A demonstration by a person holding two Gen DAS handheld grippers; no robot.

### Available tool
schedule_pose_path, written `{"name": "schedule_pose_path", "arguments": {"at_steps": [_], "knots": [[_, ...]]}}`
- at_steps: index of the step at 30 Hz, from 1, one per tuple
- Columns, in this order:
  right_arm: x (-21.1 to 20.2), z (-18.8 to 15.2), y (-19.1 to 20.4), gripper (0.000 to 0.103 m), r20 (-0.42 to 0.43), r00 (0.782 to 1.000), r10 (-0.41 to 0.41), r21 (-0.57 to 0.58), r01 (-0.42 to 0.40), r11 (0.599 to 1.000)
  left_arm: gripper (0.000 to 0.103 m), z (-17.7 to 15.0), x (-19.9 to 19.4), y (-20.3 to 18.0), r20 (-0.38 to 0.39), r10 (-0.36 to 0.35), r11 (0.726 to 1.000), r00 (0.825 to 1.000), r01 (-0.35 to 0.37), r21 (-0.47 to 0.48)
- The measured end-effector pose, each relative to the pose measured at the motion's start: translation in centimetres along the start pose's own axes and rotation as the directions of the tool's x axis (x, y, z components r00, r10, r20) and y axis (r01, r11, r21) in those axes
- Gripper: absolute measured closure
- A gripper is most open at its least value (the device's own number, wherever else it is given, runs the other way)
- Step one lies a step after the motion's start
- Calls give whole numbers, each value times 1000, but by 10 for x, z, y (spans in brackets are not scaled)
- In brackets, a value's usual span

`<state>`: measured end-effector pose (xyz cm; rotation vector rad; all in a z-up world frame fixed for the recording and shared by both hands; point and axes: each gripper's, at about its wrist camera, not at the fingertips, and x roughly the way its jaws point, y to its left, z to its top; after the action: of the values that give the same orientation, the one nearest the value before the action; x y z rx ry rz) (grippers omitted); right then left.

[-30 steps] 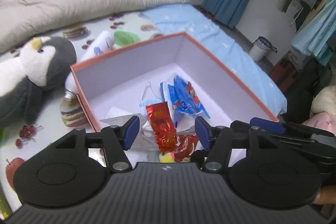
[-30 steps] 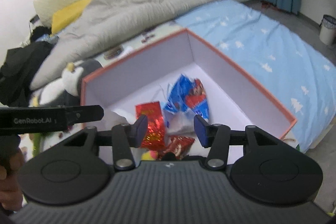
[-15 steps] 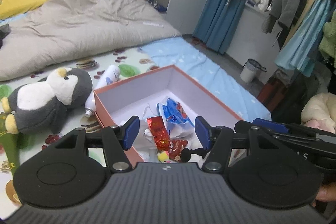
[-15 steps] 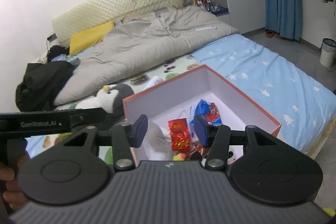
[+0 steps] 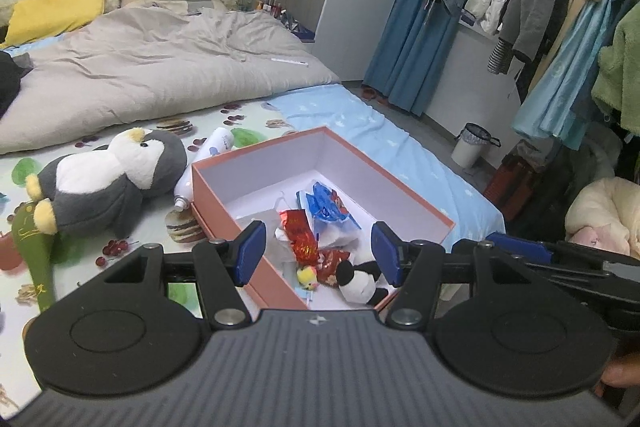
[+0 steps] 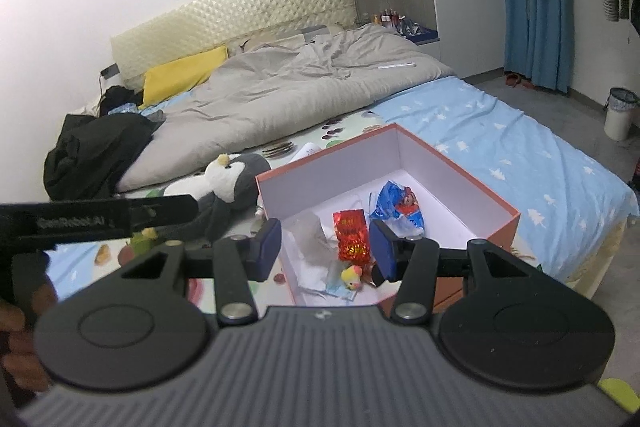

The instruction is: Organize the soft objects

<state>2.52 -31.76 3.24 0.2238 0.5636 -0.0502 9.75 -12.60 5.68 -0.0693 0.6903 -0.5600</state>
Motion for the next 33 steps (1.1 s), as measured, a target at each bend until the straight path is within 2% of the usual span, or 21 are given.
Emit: {"name": "schedule_pose_path", "arguments": {"at_steps": [4,9,30,31,32,33], "knots": [[-6,-13,1,51,-8,1000,2,1,-2,1000,39,-12,-15,-3,13,22,1000,1000,-22,12],[-15,-24,3,51,-11,1000,-12,-7,11,1000,39,-25,-26,-5,13,14,1000,1000,-14,10],[-33,-39,-1,51,-7,999,-45,-1,45,999,39,-46,-28,-5,-10,21,999,1000,-21,-26],[-33,-39,-2,50,-8,999,-48,-1,48,999,38,-45,-28,-4,-11,21,999,1000,-21,-30],[-32,-38,-3,42,-9,999,-51,-1,51,999,36,-45,-27,-3,-14,20,999,1000,-21,-35],[-32,-38,-4,33,-10,998,-56,-1,56,998,27,-45,-27,-2,-17,20,999,1000,-21,-41]]}}
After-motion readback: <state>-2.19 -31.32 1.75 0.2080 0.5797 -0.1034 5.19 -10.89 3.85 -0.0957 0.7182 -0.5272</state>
